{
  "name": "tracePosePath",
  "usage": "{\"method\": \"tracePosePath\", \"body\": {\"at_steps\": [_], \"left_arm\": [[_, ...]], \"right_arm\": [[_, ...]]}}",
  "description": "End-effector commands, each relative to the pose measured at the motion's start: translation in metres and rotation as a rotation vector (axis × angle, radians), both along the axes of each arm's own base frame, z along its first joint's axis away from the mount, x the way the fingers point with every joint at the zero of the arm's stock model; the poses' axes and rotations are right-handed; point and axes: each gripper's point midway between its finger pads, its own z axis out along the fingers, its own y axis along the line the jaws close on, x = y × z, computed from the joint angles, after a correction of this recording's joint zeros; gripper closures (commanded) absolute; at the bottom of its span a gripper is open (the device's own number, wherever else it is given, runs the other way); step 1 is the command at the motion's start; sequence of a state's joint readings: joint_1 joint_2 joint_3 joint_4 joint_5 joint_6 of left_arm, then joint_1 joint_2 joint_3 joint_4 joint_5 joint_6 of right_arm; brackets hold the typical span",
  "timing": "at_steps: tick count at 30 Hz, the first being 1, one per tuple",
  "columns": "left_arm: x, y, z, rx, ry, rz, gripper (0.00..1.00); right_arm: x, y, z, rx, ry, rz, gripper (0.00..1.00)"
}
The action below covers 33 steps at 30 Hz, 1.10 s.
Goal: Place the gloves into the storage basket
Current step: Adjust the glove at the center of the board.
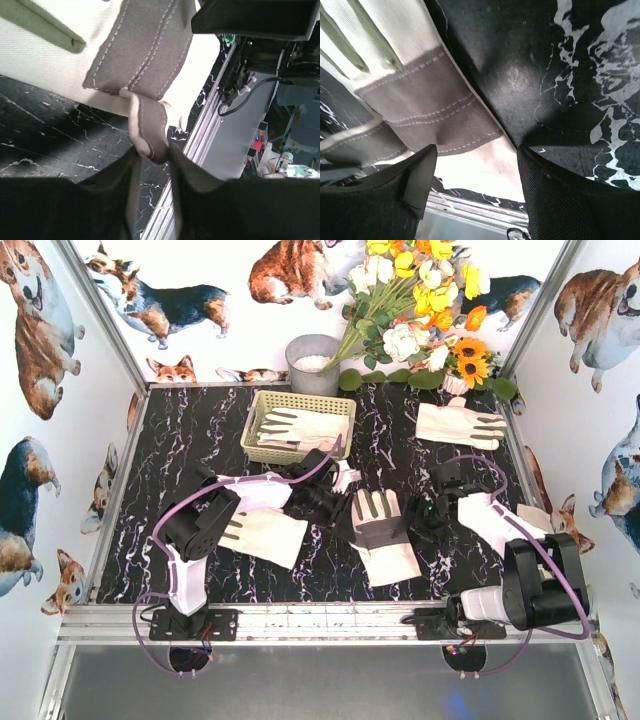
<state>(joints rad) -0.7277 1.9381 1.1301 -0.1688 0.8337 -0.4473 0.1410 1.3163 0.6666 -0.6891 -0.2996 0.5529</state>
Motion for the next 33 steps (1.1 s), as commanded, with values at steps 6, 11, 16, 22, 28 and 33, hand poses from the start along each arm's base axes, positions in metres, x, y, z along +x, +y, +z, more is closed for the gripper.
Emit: {"method": "tracePosePath", "body": {"at_steps": [6,11,16,22,28,33], "left_arm": [[0.030,0.030,-0.007,0.075,-0.052,0.118,1.00],[0.042,0.055,-0.015,0.117,-0.043,0.186,1.00],[0.050,0.064,-0.016,0.129,-0.039,0.199,1.00],[0.057,0.076,0.006,0.188,-0.145,0.194,0.45],[0.076,0.090,0.073,0.183,-0.350,0.275,0.20],[0.115,0.120,0.135,0.177,-0.492,0.492,0.15]], "right_arm": [[0.002,0.013,-0.008,0.083,-0.023,0.016,0.51],[0.010,0.020,-0.009,0.114,-0.027,0.008,0.57],[0.023,0.028,-0.002,0.123,-0.054,0.024,0.56],[0.039,0.022,0.040,0.087,-0.144,-0.005,0.46],[0.065,-0.005,0.097,0.046,-0.301,-0.234,0.39],[0.096,-0.030,0.121,0.119,-0.417,-0.499,0.37]]}}
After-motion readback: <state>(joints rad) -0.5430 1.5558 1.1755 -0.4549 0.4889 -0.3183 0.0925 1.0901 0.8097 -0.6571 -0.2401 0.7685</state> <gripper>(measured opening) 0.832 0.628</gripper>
